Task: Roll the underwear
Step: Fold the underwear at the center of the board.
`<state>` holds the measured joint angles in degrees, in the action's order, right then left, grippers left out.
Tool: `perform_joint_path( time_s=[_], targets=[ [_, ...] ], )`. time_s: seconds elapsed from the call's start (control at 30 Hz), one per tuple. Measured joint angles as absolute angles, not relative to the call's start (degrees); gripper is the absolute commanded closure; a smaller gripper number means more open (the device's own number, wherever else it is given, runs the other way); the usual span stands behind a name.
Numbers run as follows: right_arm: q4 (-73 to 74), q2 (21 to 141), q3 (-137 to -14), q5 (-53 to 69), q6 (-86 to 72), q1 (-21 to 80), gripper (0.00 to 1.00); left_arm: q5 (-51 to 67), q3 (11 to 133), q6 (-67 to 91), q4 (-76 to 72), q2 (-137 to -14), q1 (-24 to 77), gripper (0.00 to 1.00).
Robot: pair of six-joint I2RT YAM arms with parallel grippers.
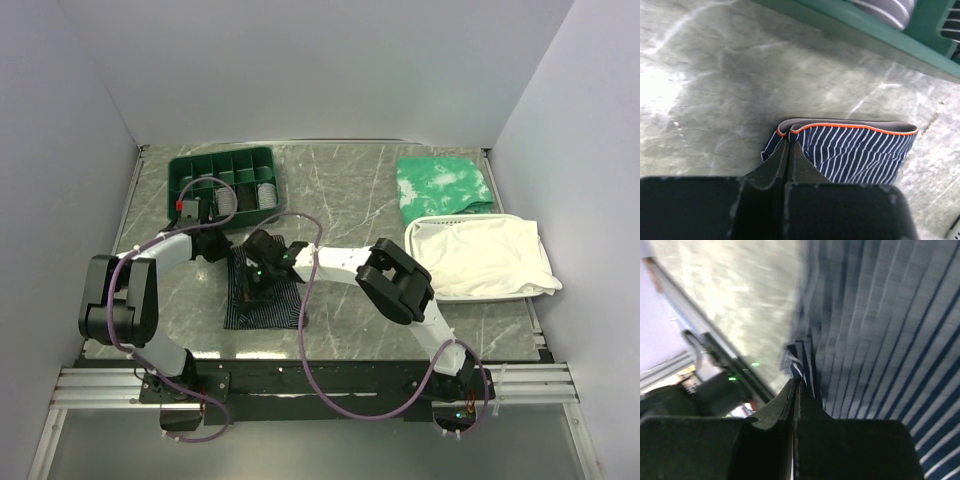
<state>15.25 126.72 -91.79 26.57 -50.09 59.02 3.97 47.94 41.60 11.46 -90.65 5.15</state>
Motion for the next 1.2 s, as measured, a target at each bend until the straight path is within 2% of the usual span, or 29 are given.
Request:
perform_joint_path(
  time_s=[0.33, 0.5, 0.83, 0.93, 0.97, 1.17, 1.2],
  targets=[
    [10.8, 126.7, -86.8, 28.4, -51.2, 59.0, 0.98, 3.9, 47.6, 41.6, 11.4, -90.6, 3.1, 0.99],
    [8.5, 126.7, -86.8, 29.9, -51.2, 59.1, 0.91, 4.1, 47.6, 41.6, 11.3, -90.6, 2.3, 0.97],
    [5.5, 126.7, -87.4, 34.1, -51.6, 59.1, 0.85, 5.1, 47.6, 41.8, 11.0, -89.9, 1.9, 0.96],
    [5.4, 126.7, -88.1, 34.7, -51.6, 59.2, 0.78, 5.0, 47.6, 42.1, 11.0, -89.7, 1.9, 0.95],
    [5.3, 126.7, -88.2, 35.1, -51.7, 59.3, 0.74, 5.0, 47.6, 42.3, 11.0, -89.6, 1.9, 0.94],
    [3.7, 127.2, -88.1, 37.8, -51.8, 59.7, 0.68, 4.5, 47.6, 42.9, 11.5, -88.9, 1.7, 0.86],
    [3.4, 127.2, -88.1, 38.0, -51.8, 59.8, 0.68, 4.4, 47.6, 43.0, 11.6, -88.6, 1.7, 0.81]
  ],
)
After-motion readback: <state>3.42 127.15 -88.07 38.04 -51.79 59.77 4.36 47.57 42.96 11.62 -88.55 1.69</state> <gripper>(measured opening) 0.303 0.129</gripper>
